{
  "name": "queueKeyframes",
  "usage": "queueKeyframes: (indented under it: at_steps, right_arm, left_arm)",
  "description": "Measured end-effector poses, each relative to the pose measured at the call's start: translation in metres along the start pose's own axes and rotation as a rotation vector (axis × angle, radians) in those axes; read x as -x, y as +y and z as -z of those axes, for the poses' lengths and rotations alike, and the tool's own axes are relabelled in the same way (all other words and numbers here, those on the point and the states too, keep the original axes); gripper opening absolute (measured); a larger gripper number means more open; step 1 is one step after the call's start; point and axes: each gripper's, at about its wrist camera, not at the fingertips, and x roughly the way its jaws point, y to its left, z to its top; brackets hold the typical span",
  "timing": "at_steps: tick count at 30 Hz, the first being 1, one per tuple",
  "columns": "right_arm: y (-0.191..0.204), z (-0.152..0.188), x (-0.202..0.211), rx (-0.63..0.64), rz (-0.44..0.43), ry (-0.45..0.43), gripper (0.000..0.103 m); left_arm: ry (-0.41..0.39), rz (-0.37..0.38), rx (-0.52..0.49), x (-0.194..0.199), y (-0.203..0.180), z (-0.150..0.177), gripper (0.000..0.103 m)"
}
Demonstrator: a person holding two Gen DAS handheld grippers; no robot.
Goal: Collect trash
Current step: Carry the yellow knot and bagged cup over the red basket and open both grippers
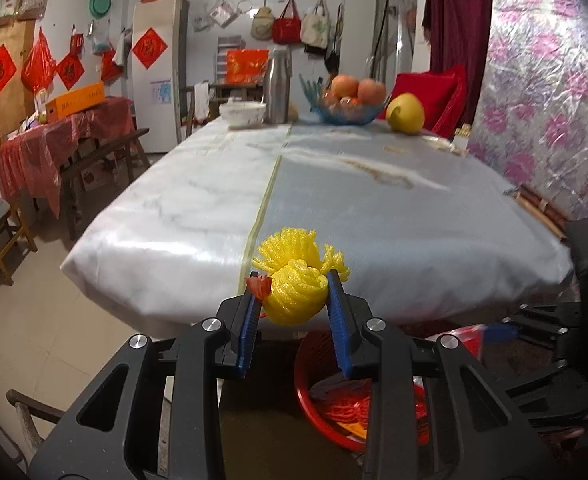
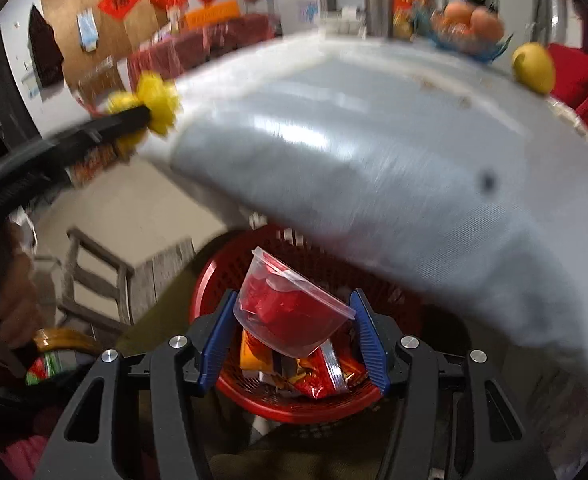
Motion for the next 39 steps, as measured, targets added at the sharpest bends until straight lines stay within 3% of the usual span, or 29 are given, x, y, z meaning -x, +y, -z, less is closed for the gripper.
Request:
queueKeyframes:
  at_steps: [3,6,15,21,24,29,30,31,33,37,39]
  right_arm:
    - [0.003,0.003,-0.024,0.027,0.030,0.052,0.061]
    - [0.005,0.002,-0.020,0.043,0.042,0.025,0.063]
    - [-0.012,-0.006,0.049,-0.013,0.057,-0.150,0.064]
    - [-0.030,-0.002,0.102,-0.066,0.059,-0.268,0.064]
    - [-0.045,0.005,0.120,-0.107,0.049,-0.308,0.064]
    - [-0.062,0.021,0.115,-0.151,0.048,-0.298,0.064]
    - [-0.065,0.023,0.112,-0.159,0.046,-0.292,0.064]
    - [-0.070,0.026,0.109,-0.171,0.041,-0.283,0.064]
    - [-0.072,0.027,0.099,-0.184,0.031,-0.268,0.064]
    - [-0.074,0.033,0.082,-0.197,-0.001,-0.225,0.064]
    - [-0.069,0.035,0.074,-0.196,-0.005,-0.207,0.064]
  left_arm:
    - [0.033,0.001,0.008,-0.010,0.003,0.006,0.033]
    - [0.051,0.002,0.014,-0.015,0.007,0.010,0.033]
    - [0.049,0.021,-0.014,-0.007,-0.001,0.011,0.033]
    - [0.072,0.112,-0.060,-0.002,-0.020,0.012,0.033]
    - [0.115,0.162,-0.093,-0.011,-0.037,0.016,0.034]
    - [0.233,0.215,-0.136,-0.048,-0.060,0.035,0.036]
    - [0.254,0.220,-0.140,-0.055,-0.063,0.038,0.046]
    - [0.286,0.218,-0.138,-0.066,-0.065,0.043,0.065]
    - [0.311,0.175,-0.127,-0.077,-0.065,0.049,0.081]
    - [0.320,0.164,-0.118,-0.075,-0.058,0.049,0.083]
    - [0.290,0.112,-0.131,-0.064,-0.053,0.045,0.088]
